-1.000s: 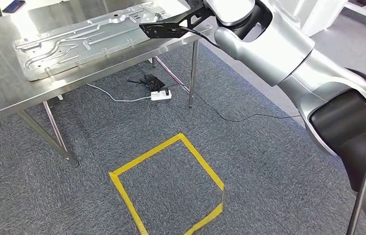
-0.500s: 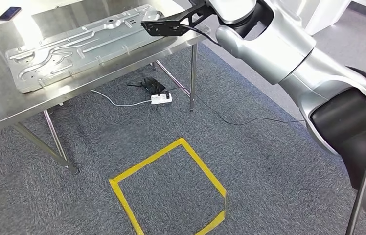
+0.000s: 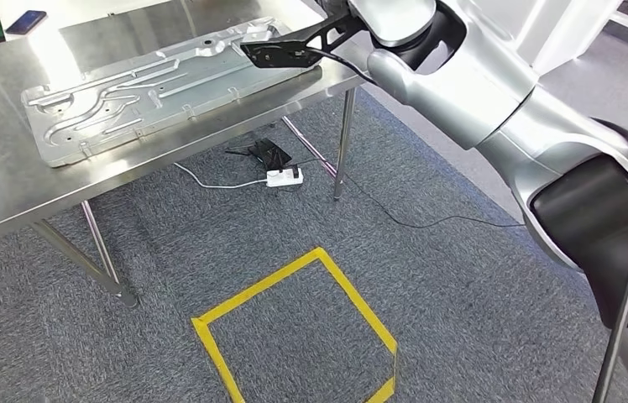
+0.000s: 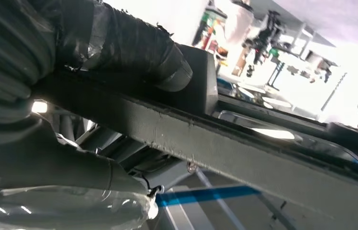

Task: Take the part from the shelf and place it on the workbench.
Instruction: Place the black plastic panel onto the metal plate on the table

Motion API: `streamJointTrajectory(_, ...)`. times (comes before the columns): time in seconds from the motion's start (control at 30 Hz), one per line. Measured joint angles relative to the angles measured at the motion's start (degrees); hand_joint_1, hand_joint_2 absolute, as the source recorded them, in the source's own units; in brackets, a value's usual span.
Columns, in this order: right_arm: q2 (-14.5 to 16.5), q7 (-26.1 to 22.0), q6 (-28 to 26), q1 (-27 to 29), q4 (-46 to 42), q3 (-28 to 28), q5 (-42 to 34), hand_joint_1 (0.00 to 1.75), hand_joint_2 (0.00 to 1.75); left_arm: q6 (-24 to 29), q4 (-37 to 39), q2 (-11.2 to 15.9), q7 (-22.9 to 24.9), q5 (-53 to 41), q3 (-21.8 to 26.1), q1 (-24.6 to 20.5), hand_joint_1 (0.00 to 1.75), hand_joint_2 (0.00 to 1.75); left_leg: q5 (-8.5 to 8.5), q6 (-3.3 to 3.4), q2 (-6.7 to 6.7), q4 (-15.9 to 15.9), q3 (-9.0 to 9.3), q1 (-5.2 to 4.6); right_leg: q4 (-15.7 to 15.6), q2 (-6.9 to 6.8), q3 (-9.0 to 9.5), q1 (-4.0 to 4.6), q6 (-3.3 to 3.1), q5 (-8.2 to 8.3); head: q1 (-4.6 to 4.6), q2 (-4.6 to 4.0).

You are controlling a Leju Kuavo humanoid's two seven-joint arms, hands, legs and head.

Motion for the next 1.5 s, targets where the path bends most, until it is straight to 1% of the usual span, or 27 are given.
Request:
streamJointTrajectory(0.03,-0.06,0.02,0.08,0.08,0.0,0.0,0.0,1.75,1.75,-0.01,0.0,-0.02,0.01,-0.04,0.0,0.03,0.0,1.75,-0.57,-0.08,-0.13,0.17,0.56,0.0,-2.48,0.0,0.34,0.01,-0.13,1.63,0.01,0.0)
streamJointTrajectory(0.1,-0.09,0.06,0.16,0.08,-0.01,0.0,0.0,1.75,1.75,-0.04,0.0,-0.04,0.02,-0.18,0.0,0.01,0.0,1.75,-1.79,-0.4,-0.3,0.57,1.57,-0.05,-10.42,0.04,2.48,0.18,-0.6,7.49,-0.04,0.0)
streamJointTrajectory(0.13,-0.09,0.09,0.2,0.01,-0.02,0.0,-0.01,1.75,1.75,-0.06,0.0,-0.05,0.03,-0.26,0.0,-0.03,0.0,1.75,-2.24,-0.64,-0.39,0.63,1.82,-0.1,-13.48,0.06,3.37,0.36,-0.9,9.59,-0.05,0.0)
streamJointTrajectory(0.17,-0.11,0.11,0.26,-0.01,-0.05,0.01,-0.03,1.75,1.75,-0.07,0.0,-0.05,0.04,-0.32,0.0,-0.06,0.0,1.75,-2.58,-0.92,-0.44,0.59,1.92,-0.14,-15.27,0.11,3.86,0.52,-1.21,11.06,-0.07,0.0)
streamJointTrajectory(0.2,-0.15,0.17,0.32,-0.02,-0.1,0.02,-0.05,1.75,1.75,-0.08,0.0,-0.07,0.07,-0.37,0.0,-0.09,0.0,1.75,-2.67,-1.21,-0.49,0.72,2.01,-0.18,-15.88,0.14,3.99,0.64,-1.54,11.32,-0.09,0.0)
streamJointTrajectory(0.27,-0.25,0.29,0.4,0.0,-0.22,0.02,-0.11,1.75,1.75,-0.09,0.0,-0.08,0.12,-0.43,0.0,-0.05,0.0,1.75,-2.92,-1.8,-0.45,0.97,2.1,-0.17,-16.17,0.1,4.72,0.55,-2.24,11.33,-0.08,0.0)
streamJointTrajectory(0.33,-0.31,0.45,0.41,-0.04,-0.31,0.0,-0.13,1.75,1.75,-0.08,0.0,-0.05,0.14,-0.52,0.0,-0.06,0.0,1.75,-3.7,-2.31,-0.24,4.2,0.62,-0.13,-16.44,0.04,5.62,0.4,-2.91,10.92,-0.11,0.0)
streamJointTrajectory(0.43,-0.33,0.49,0.42,0.29,-0.35,-0.01,-0.14,1.75,1.75,-0.07,0.0,-0.02,0.25,-0.6,0.0,-0.07,0.0,1.75,-7.1,-2.84,-0.04,14.44,-5.84,-0.03,-16.48,0.16,6.56,0.44,-3.38,10.01,-0.15,0.0)
streamJointTrajectory(0.47,-0.33,0.48,0.44,0.55,-0.35,-0.01,-0.15,1.75,1.75,-0.07,0.0,-0.03,0.3,-0.61,0.0,-0.04,0.0,1.75,-7.92,-2.91,-0.04,16.34,-7.58,0.0,-16.42,0.24,6.95,0.48,-3.37,9.61,-0.15,0.0)
streamJointTrajectory(0.5,-0.33,0.46,0.46,0.78,-0.34,-0.01,-0.15,1.75,1.75,-0.07,0.0,-0.04,0.36,-0.61,0.0,-0.01,0.0,1.75,-7.7,-2.93,-0.03,16.34,-8.42,0.02,-16.32,0.32,7.42,0.52,-3.34,9.16,-0.15,0.0)
streamJointTrajectory(0.53,-0.33,0.46,0.47,0.93,-0.34,-0.01,-0.15,1.75,1.75,-0.07,0.0,-0.05,0.39,-0.61,0.0,0.01,0.0,1.75,-6.18,-2.87,-0.02,14.27,-8.2,0.04,-16.18,0.37,7.96,0.55,-3.28,8.66,-0.16,0.0)
streamJointTrajectory(0.6,-0.33,0.47,0.51,0.99,-0.37,-0.01,-0.15,1.75,1.75,-0.07,0.0,-0.03,0.51,-0.61,0.0,0.02,0.0,1.75,-0.83,-2.47,0.0,6.5,-5.74,-0.03,-15.93,0.4,9.1,0.59,-3.07,7.61,-0.13,0.0)
streamJointTrajectory(0.67,-0.34,0.49,0.55,0.87,-0.43,0.0,-0.15,1.75,1.75,-0.07,0.0,-0.01,0.63,-0.6,0.0,-0.01,0.0,1.75,1.87,-1.85,0.02,1.21,-3.76,-0.42,-15.94,0.51,9.68,0.55,-2.61,6.89,-0.13,0.0)
streamJointTrajectory(0.77,-0.42,0.49,0.58,0.94,-0.48,0.01,-0.15,1.75,1.75,-0.07,0.0,0.01,0.69,-0.59,0.0,0.0,0.0,1.75,2.08,-0.84,0.05,-0.19,-2.53,-0.69,-15.46,0.62,9.91,0.55,-1.69,6.49,-0.14,0.0)
streamJointTrajectory(0.83,-0.61,0.51,0.58,0.92,-0.49,0.0,-0.15,1.75,1.75,-0.07,0.0,0.01,0.67,-0.6,0.0,0.0,0.0,1.75,2.02,-0.25,0.1,-0.76,-1.35,-0.49,-12.99,0.52,9.03,0.5,-1.31,5.48,0.05,0.0)
streamJointTrajectory(0.87,-0.7,0.51,0.58,0.89,-0.51,-0.01,-0.15,1.75,1.75,-0.07,0.0,0.01,0.66,-0.61,0.0,-0.02,0.0,1.75,1.88,-0.03,0.12,-0.96,-0.83,-0.43,-10.21,0.46,7.52,0.41,-1.13,4.45,0.09,0.0)
streamJointTrajectory(0.93,-0.78,0.49,0.6,1.0,-0.54,-0.01,-0.15,1.75,1.75,-0.07,0.0,0.0,0.66,-0.61,0.0,-0.09,0.0,1.75,1.32,0.22,0.12,-0.93,-0.28,-0.44,-3.11,0.42,3.1,0.29,-0.74,1.84,0.17,0.0)
streamJointTrajectory(0.97,-0.85,0.48,0.61,1.19,-0.55,-0.01,-0.15,1.75,1.75,-0.07,0.0,-0.02,0.66,-0.61,0.0,-0.09,0.0,1.75,0.97,0.22,0.09,-0.83,-0.04,-0.42,-0.62,0.4,1.13,0.17,-0.58,0.94,0.16,0.0)
streamJointTrajectory(1.0,-0.93,0.47,0.62,1.38,-0.55,-0.01,-0.15,1.75,1.75,-0.07,0.0,-0.04,0.66,-0.61,0.0,-0.06,0.0,1.75,0.55,0.18,0.02,-0.65,0.23,-0.38,0.04,0.39,0.01,0.05,-0.46,0.93,0.19,0.0)
streamJointTrajectory(1.03,-1.02,0.48,0.63,1.48,-0.55,-0.01,-0.15,1.75,1.75,-0.08,0.0,-0.08,0.66,-0.61,0.0,-0.04,0.0,1.75,0.02,0.07,-0.06,-0.35,0.56,-0.33,-1.48,0.37,-0.01,-0.05,-0.38,2.22,0.2,0.0)
streamJointTrajectory(1.1,-1.09,0.49,0.63,1.47,-0.56,-0.01,-0.15,1.75,1.75,-0.1,0.0,-0.13,0.66,-0.6,0.0,-0.02,0.0,1.75,-1.28,-0.33,-0.22,0.39,1.36,-0.19,-8.69,0.34,2.24,-0.18,-0.27,7.26,0.17,0.0)
streamJointTrajectory(1.17,-1.11,0.51,0.67,1.34,-0.61,0.01,-0.16,1.75,1.75,-0.13,0.0,-0.13,0.66,-0.57,0.0,-0.07,0.0,1.75,-2.3,-0.91,-0.3,0.94,1.69,-0.18,-14.08,0.35,4.07,0.07,-0.67,10.05,0.07,0.0)
streamJointTrajectory(1.27,-1.19,0.62,0.85,1.47,-0.78,0.01,-0.19,1.75,1.75,-0.15,0.0,-0.1,0.73,-0.53,0.0,-0.08,0.0,1.75,-2.88,-1.72,-0.32,1.42,1.7,-0.23,-15.04,0.38,4.81,0.29,-1.93,10.21,0.02,0.0)
streamJointTrajectory(1.33,-1.29,0.79,0.91,1.45,-0.9,-0.01,-0.22,1.75,1.75,-0.15,0.0,-0.06,0.85,-0.54,0.0,-0.06,0.0,1.75,-3.43,-2.16,-0.2,3.64,0.85,-0.16,-15.42,0.35,5.73,0.15,-2.58,10.02,-0.05,0.0)
streamJointTrajectory(1.37,-1.33,0.87,0.91,1.38,-1.0,-0.01,-0.23,1.75,1.75,-0.15,0.0,-0.02,0.92,-0.56,0.0,-0.09,0.0,1.75,-4.15,-2.41,-0.12,6.27,-0.6,-0.11,-15.59,0.35,6.2,0.08,-2.86,9.81,-0.08,0.0)
streamJointTrajectory(1.47,-1.36,0.93,0.93,1.73,-1.27,-0.01,-0.3,1.75,1.75,-0.16,0.0,0.03,1.14,-0.57,0.0,-0.08,0.0,1.75,-7.55,-2.93,-0.03,16.19,-7.04,-0.05,-15.65,0.47,7.34,0.18,-3.29,8.81,-0.18,0.0)
streamJointTrajectory(1.5,-1.37,0.93,0.94,1.97,-1.29,-0.01,-0.32,1.75,1.75,-0.18,0.0,0.02,1.19,-0.57,0.0,-0.05,0.0,1.75,-7.73,-2.96,-0.03,17.33,-8.41,-0.04,-15.62,0.52,7.8,0.25,-3.29,8.4,-0.19,0.0)
